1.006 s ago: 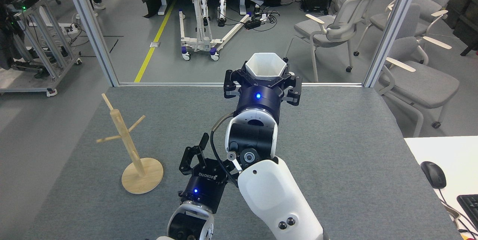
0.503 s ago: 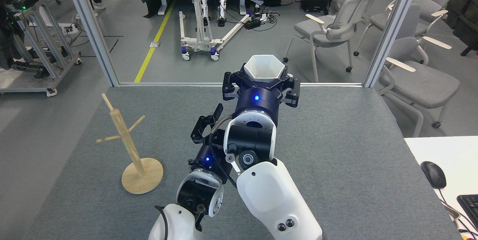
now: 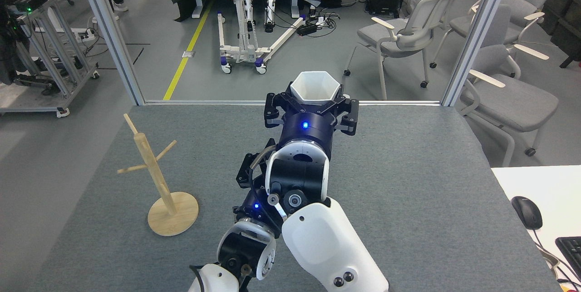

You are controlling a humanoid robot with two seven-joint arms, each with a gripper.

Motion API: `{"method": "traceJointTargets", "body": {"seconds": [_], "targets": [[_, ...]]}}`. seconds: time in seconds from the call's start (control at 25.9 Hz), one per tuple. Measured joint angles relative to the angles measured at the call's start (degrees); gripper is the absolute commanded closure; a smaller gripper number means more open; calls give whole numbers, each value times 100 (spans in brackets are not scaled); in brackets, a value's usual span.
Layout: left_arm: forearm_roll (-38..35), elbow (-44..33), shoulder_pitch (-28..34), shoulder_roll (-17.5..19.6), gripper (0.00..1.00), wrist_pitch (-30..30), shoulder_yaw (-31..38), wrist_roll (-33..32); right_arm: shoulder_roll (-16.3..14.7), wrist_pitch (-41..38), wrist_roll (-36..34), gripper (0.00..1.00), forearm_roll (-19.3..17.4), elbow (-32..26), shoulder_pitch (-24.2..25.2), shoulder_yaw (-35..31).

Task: Hang cup on storage rack
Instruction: 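Close the left gripper on the cup's base below the right gripper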

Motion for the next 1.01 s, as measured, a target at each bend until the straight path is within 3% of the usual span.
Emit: {"method": "traceJointTargets", "body": {"seconds": [0.58,1.01], "targets": [[18,-20,-264,-104,5,54,-127,-80,2,22,-9,79,-9,43,71,78],[80,703,-927,-162,6,237,-99,-314,9,16,-25,78,-20,44,78,82]]}}
